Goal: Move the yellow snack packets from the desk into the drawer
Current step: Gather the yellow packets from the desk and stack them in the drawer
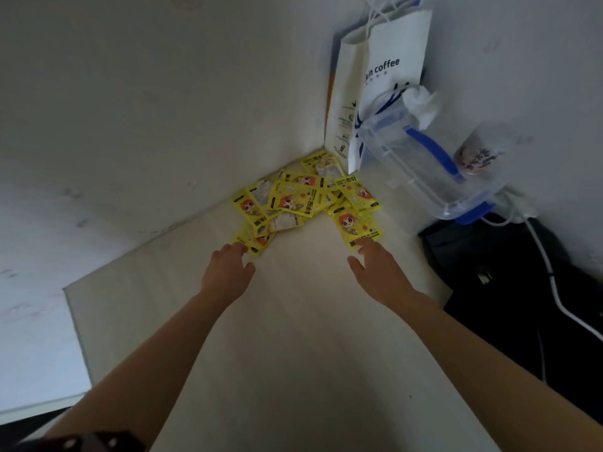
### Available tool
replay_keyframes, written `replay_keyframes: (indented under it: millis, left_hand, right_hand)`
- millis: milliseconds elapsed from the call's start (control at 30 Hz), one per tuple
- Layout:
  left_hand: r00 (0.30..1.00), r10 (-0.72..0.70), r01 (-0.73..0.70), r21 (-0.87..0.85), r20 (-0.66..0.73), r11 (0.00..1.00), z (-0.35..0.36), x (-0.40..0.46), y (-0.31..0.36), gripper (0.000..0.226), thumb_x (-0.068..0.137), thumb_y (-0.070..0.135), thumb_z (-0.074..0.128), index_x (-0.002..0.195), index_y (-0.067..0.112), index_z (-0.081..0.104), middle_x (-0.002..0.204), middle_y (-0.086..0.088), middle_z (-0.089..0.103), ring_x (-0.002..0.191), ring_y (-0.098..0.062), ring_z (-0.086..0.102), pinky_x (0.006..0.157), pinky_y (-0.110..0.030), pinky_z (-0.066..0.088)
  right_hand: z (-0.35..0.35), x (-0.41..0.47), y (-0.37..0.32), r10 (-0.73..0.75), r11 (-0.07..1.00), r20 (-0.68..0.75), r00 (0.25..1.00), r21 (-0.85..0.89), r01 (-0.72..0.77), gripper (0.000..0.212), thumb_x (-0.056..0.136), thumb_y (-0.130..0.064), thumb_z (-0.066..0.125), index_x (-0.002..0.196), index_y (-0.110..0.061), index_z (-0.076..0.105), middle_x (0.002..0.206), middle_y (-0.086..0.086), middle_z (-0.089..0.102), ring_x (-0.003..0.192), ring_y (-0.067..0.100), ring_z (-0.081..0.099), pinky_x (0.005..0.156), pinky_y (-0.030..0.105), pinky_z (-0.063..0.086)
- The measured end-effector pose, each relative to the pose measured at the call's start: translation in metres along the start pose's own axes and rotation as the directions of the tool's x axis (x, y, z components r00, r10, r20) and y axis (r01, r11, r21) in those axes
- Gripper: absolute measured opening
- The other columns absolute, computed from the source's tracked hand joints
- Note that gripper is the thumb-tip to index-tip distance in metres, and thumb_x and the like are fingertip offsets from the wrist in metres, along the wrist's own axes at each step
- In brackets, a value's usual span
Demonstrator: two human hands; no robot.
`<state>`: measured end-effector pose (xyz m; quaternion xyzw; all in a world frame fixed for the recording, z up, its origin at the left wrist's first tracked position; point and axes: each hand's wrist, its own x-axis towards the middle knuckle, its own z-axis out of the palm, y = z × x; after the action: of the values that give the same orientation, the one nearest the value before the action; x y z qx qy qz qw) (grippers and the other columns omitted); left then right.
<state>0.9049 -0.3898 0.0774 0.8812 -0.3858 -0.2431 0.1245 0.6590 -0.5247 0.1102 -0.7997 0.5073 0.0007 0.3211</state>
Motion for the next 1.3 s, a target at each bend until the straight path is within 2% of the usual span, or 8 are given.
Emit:
replay_keyframes:
  millis: [300,433,567,667,800,900,1167,1300]
  left_hand:
    - [0.983,-0.173,0.171,-0.038,-0.057,0.984,0.022,0.058,0.016,0.054,0.089,0.030,0.060,0.135,0.007,0.046,0.135,-0.018,0.048,0.126,-0.039,0.040,0.103,-0.046,0.034]
    - [0.972,-0.206,0.205,-0.021,-0.113,0.978,0.035,0.071,0.024,0.061,0.082,0.038,0.066,0.132,0.009,0.046,0.136,-0.017,0.044,0.127,-0.040,0.036,0.103,-0.047,0.035]
    - [0.970,-0.184,0.192,0.034,-0.156,0.981,0.039,0.081,0.027,0.078,0.074,0.047,0.073,0.135,0.010,0.042,0.136,-0.014,0.043,0.126,-0.040,0.036,0.101,-0.050,0.036]
    - [0.970,-0.178,0.187,0.044,-0.165,0.981,0.039,0.084,0.026,0.084,0.074,0.049,0.073,0.139,0.009,0.038,0.137,-0.014,0.043,0.126,-0.039,0.037,0.101,-0.051,0.037]
    - [0.973,-0.166,0.172,0.022,-0.163,0.985,0.039,0.075,0.021,0.082,0.077,0.044,0.073,0.142,0.012,0.036,0.138,-0.013,0.044,0.127,-0.037,0.037,0.102,-0.050,0.036]
    - [0.972,-0.182,0.184,0.000,-0.148,0.983,0.039,0.062,0.014,0.083,0.077,0.042,0.074,0.144,0.013,0.034,0.139,-0.011,0.044,0.129,-0.035,0.036,0.103,-0.050,0.036]
    - [0.929,-0.370,0.368,-0.059,-0.022,0.928,0.037,0.025,0.001,0.084,0.067,0.036,0.082,0.136,0.014,0.038,0.131,-0.013,0.049,0.123,-0.037,0.042,0.098,-0.049,0.037]
    - [0.911,-0.409,0.411,-0.167,0.046,0.896,0.039,0.010,-0.009,0.085,0.067,0.027,0.085,0.134,0.014,0.036,0.127,-0.016,0.052,0.120,-0.037,0.050,0.098,-0.050,0.043]
  right_hand:
    - [-0.002,0.079,0.016,0.148,0.989,-0.022,0.989,-0.022,-0.148,0.061,0.093,-0.031,0.056,0.140,0.000,0.030,0.130,0.024,0.044,0.116,0.041,0.049,0.095,0.045,0.043]
    - [0.007,0.105,0.020,0.215,0.971,-0.050,0.975,-0.100,-0.219,0.072,0.091,-0.041,0.056,0.141,0.000,0.025,0.132,0.023,0.041,0.118,0.041,0.046,0.092,0.046,0.043]
    - [0.014,0.121,0.018,0.287,0.927,-0.133,0.949,-0.209,-0.310,0.084,0.088,-0.054,0.054,0.144,-0.002,0.020,0.135,0.018,0.041,0.120,0.038,0.044,0.089,0.048,0.044]
    - [0.016,0.129,0.014,0.331,0.912,-0.148,0.932,-0.204,-0.357,0.091,0.084,-0.054,0.061,0.146,-0.005,0.016,0.137,0.016,0.038,0.123,0.038,0.041,0.091,0.049,0.042]
    - [0.019,0.128,0.011,0.383,0.907,-0.121,0.916,-0.138,-0.397,0.093,0.081,-0.050,0.066,0.147,-0.009,0.014,0.135,0.015,0.039,0.124,0.037,0.042,0.093,0.051,0.040]
    - [0.021,0.118,0.013,0.427,0.894,-0.112,0.898,-0.098,-0.437,0.090,0.078,-0.049,0.071,0.142,-0.010,0.022,0.130,0.015,0.041,0.121,0.038,0.044,0.094,0.053,0.040]
    - [0.024,0.078,0.020,0.469,0.881,-0.076,0.880,-0.020,-0.472,0.083,0.075,-0.039,0.077,0.135,-0.013,0.026,0.124,0.018,0.043,0.112,0.039,0.052,0.091,0.053,0.043]
    - [0.026,0.061,0.024,0.443,0.896,-0.058,0.895,0.033,-0.442,0.075,0.078,-0.031,0.076,0.131,-0.012,0.027,0.123,0.018,0.046,0.108,0.041,0.056,0.093,0.053,0.046]
